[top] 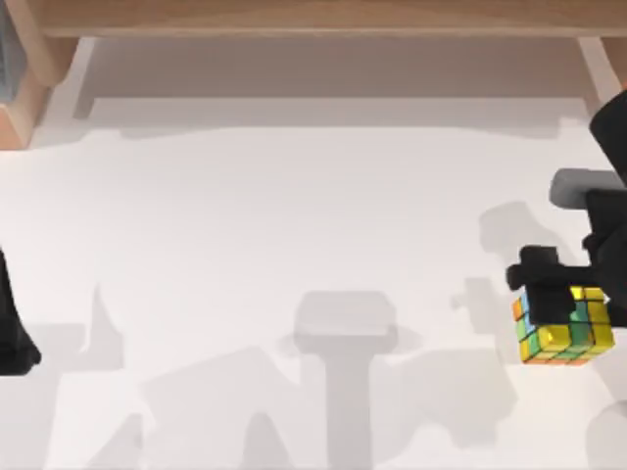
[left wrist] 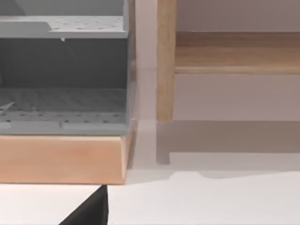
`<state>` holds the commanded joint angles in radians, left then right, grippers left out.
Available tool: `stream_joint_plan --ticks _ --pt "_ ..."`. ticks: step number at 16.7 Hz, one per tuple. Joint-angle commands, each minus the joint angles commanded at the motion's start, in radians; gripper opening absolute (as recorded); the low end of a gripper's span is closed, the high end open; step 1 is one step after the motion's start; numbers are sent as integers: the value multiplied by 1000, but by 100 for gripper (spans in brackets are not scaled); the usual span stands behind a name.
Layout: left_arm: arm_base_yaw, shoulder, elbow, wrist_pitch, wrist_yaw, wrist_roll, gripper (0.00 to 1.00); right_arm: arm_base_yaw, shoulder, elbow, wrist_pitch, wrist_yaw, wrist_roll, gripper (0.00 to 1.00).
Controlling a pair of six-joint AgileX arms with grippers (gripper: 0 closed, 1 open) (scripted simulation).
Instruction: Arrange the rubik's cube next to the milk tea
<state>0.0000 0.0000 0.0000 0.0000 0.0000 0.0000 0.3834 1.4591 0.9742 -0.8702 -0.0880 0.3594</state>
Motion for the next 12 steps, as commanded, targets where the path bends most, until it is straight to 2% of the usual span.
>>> stream_joint_plan --ticks 6,12 --pt "0 0 0 0 0 0 100 -8 14 23 60 -42 -12 0" --pt "0 0 0 0 0 0 100 -15 2 -47 -10 17 7 0"
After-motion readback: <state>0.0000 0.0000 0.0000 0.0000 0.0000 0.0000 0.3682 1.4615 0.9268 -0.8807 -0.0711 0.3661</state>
